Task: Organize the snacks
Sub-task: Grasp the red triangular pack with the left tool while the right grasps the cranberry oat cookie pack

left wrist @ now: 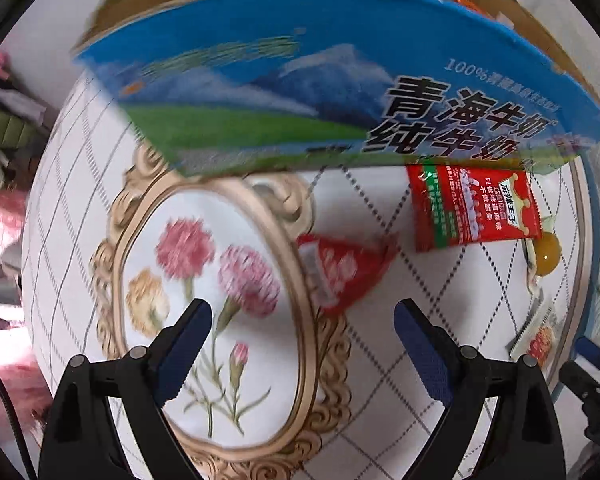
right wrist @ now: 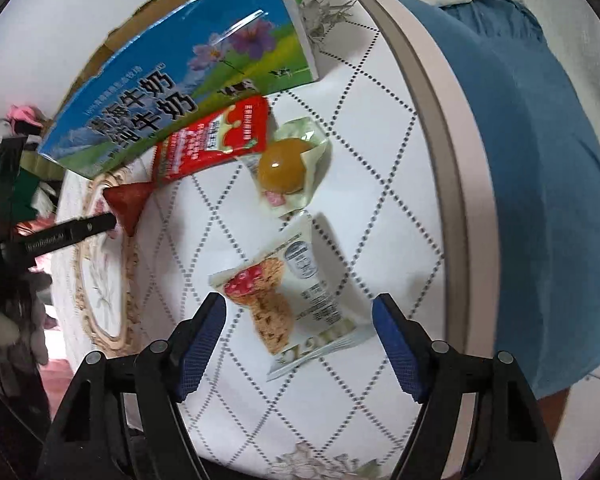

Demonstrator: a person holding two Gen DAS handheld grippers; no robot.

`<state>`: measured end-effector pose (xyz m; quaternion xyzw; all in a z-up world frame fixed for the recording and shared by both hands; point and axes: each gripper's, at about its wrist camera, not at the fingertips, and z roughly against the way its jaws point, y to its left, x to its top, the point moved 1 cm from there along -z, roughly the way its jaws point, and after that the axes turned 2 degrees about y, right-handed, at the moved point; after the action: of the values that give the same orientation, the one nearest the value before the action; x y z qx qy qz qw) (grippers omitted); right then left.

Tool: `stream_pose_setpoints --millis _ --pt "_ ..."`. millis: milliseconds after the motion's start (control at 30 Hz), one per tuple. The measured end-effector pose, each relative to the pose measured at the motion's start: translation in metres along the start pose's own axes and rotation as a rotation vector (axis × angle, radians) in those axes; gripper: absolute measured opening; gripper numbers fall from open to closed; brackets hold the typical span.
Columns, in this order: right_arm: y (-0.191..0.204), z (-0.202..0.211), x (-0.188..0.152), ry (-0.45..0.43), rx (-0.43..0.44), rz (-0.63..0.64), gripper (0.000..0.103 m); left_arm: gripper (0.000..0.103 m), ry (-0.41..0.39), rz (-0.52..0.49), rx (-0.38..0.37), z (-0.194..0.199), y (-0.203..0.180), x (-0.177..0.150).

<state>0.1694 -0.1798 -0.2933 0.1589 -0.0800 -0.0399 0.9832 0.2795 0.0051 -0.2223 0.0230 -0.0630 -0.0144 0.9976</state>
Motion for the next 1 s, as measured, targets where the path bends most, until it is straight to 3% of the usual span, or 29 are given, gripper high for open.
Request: stream_pose_setpoints --millis 67,167,200,233,267,367,467,567,667,867,1000 --pt "0.010 -0.008 0.021 0.019 0.017 0.032 0.078 0.093 0.009 -0.044 -0.002 -0.006 -0.010 0.009" --pt "0.019 -0.018 0.024 0.042 -0.010 0.113 0.078 0.093 0.013 -0.109 -0.001 -0.015 -0.025 0.019" --pt "0.021 -0.024 0.024 0.056 -0.018 0.134 0.078 0.081 0.014 -0.128 0.003 -0.018 -0.029 0.022" --pt "0.023 -0.031 0.025 0.070 -0.022 0.142 0.078 0.060 0.022 -0.146 0.006 -0.022 -0.033 0.024" --pt "0.023 -0.039 0.027 0.086 -0.021 0.152 0.078 0.053 0.028 -0.154 0.010 -0.025 -0.034 0.028" --pt "0.025 -0.059 0.032 0.098 -0.049 0.145 0.075 0.052 0.020 -0.168 0.022 -0.026 -0.039 0.029" --pt "0.019 -0.064 0.029 0.100 -0.044 0.084 0.069 0.052 0.041 -0.144 0.012 -0.031 -0.035 0.004" --pt "0.011 -0.062 0.022 0.115 -0.022 -0.011 0.068 0.052 0.117 -0.058 -0.059 -0.038 -0.024 -0.032" --pt "0.009 -0.060 0.014 0.148 0.057 -0.062 0.068 0.052 0.169 0.023 -0.128 -0.042 -0.016 -0.061" --pt "0.034 -0.076 0.007 0.191 0.036 0.010 0.075 0.054 0.186 0.059 -0.168 -0.053 -0.009 -0.077" --pt "0.036 -0.077 0.004 0.195 0.011 0.031 0.075 0.058 0.198 0.087 -0.197 -0.068 0.001 -0.067"
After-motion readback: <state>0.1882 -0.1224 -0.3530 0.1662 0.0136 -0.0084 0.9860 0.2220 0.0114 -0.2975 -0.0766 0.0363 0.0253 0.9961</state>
